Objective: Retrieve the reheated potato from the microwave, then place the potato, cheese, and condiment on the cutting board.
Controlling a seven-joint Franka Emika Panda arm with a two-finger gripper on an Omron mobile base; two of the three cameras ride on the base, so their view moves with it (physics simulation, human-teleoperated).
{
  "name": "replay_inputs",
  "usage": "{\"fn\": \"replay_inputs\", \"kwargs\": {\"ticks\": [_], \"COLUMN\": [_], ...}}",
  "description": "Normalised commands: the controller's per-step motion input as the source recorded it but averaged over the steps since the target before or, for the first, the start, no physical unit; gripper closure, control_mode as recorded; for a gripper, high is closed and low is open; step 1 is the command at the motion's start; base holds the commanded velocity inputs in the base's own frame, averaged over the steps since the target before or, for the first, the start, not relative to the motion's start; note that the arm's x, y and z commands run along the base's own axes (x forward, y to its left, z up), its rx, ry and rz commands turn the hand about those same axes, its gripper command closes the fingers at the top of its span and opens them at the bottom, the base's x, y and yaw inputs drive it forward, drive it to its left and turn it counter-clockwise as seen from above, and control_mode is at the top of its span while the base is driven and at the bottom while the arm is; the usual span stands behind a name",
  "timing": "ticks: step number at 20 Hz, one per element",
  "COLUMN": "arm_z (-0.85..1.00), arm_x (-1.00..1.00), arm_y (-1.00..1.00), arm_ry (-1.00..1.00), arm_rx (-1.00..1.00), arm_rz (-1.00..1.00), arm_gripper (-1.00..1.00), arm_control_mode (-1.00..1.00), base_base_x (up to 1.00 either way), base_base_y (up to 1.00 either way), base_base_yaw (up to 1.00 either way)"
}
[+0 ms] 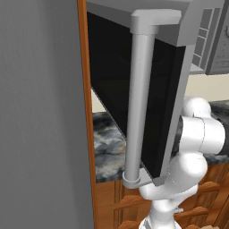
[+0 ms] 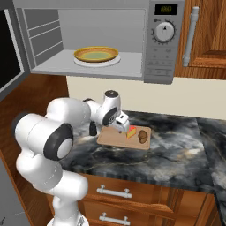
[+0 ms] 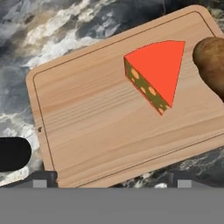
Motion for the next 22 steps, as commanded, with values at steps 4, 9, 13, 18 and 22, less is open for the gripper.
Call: {"fn": "replay_inputs", "kwargs": {"ticks": [4,9,13,18,22], "arm_z": [0.12,0.1,0.06,0.19,0.3], "arm_x": [-0.23,-0.28,-0.19,0.0,0.01], "arm_y": [0.3,0.28,0.33,0.36,0.31], "arm_ry": [-0.16,-0.2,-0.24,-0.15,-0.01], "arm_rx": [-0.06,-0.12,-0.14,-0.08,-0.05], "arm_rz": [0.1,0.12,0.12,0.01,0.0], "arm_gripper": [-1.0,-1.0,-1.0,-1.0,-1.0], "arm_control_mode": [-1.0,-1.0,-1.0,-1.0,-1.0], "base_base_x": [0.0,0.0,0.0,0.0,0.0], "base_base_y": [0.0,0.0,0.0,0.0,0.0], "base_base_yaw": [0.0,0.0,0.0,0.0,0.0]}}
